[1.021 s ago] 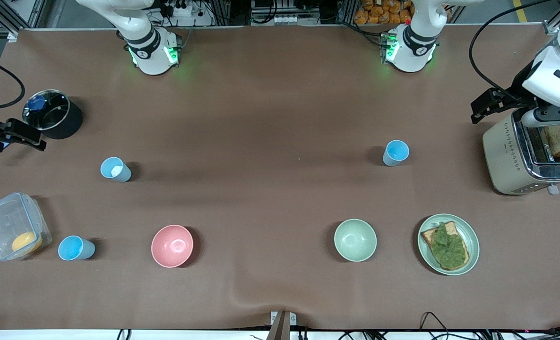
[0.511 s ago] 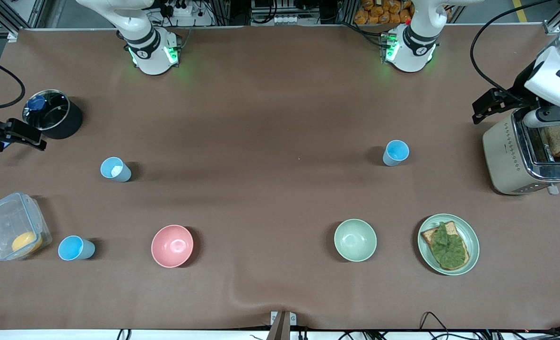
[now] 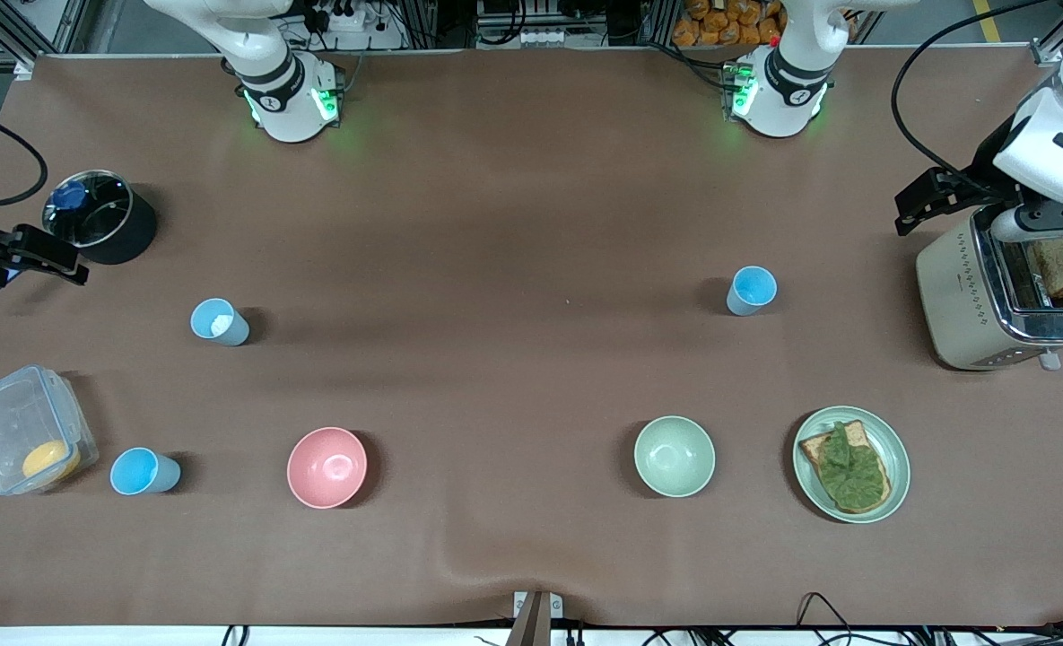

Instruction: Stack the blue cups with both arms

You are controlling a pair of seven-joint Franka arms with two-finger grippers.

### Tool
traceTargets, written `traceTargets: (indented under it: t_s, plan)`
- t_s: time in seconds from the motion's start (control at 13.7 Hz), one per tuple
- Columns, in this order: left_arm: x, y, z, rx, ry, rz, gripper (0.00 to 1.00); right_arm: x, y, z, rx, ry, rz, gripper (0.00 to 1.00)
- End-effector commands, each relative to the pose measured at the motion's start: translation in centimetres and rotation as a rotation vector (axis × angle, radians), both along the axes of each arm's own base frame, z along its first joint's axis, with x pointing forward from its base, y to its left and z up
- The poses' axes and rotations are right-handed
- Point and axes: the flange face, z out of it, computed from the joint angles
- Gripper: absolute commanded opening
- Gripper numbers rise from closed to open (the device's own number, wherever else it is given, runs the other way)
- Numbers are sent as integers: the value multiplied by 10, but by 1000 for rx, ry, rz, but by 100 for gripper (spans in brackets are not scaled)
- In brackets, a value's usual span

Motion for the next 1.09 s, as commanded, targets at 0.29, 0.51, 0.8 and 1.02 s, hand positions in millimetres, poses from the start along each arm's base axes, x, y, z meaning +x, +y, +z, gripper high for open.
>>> traceTargets:
  t_s: [0.29, 0.51, 0.8, 1.02]
  plan:
    - [1, -4, 7, -20, -6, 18, 100, 3, 9, 0, -8, -12, 10, 100]
    - [1, -5, 6, -19, -3, 15, 100, 7, 7, -12, -4, 16, 7, 100]
    - [1, -5, 6, -19, -3, 15, 100, 9, 7, -17, -8, 22, 3, 100]
    - [0, -14, 6, -18, -4, 0, 100, 17, 10, -72, 0, 22, 3, 100]
